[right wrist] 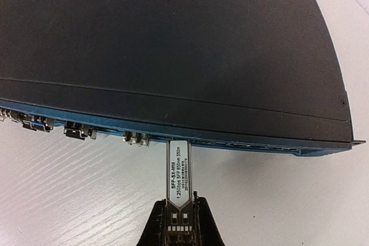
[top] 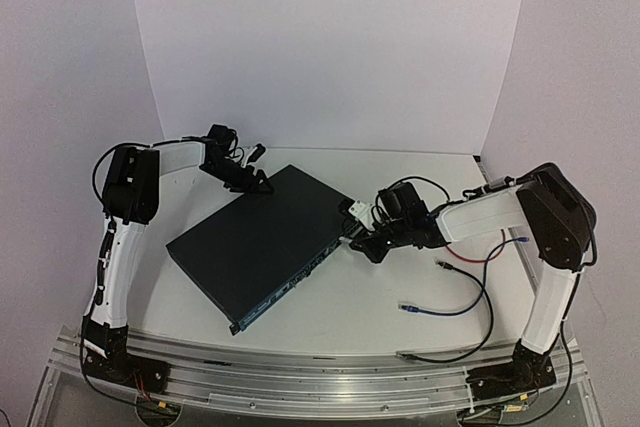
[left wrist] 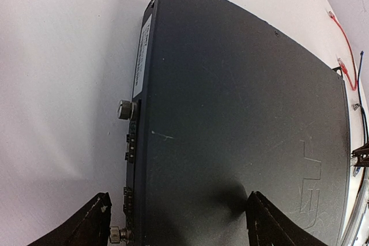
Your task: Insert the plug into the switch port
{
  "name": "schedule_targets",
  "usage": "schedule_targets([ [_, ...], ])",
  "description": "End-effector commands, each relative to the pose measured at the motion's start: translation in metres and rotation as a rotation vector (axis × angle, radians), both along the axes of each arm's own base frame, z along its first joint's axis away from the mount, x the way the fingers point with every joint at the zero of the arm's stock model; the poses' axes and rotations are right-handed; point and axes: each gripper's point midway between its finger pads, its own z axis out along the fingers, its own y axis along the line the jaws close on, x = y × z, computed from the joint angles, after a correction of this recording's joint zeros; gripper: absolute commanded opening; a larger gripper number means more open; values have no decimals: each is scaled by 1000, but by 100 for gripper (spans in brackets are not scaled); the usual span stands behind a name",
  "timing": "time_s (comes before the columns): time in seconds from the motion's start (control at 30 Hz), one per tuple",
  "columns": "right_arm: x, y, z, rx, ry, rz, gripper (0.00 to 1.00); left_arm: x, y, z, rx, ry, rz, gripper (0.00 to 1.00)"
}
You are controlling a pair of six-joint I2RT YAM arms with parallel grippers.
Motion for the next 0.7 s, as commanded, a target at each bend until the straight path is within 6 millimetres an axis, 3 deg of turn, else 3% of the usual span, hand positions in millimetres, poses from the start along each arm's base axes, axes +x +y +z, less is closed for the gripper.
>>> schedule_targets([
  [0.0,11,8,3,-2,-31,7,0,-22,-23,2,-65,72,-68,79],
  [0.27,6,7,3,6,-18,10,0,-23,-23,2,-66,73,-67,79],
  [0.67,18,13,10,23,-33,-13,0,-23,-23,1,-65,73,-68,79],
])
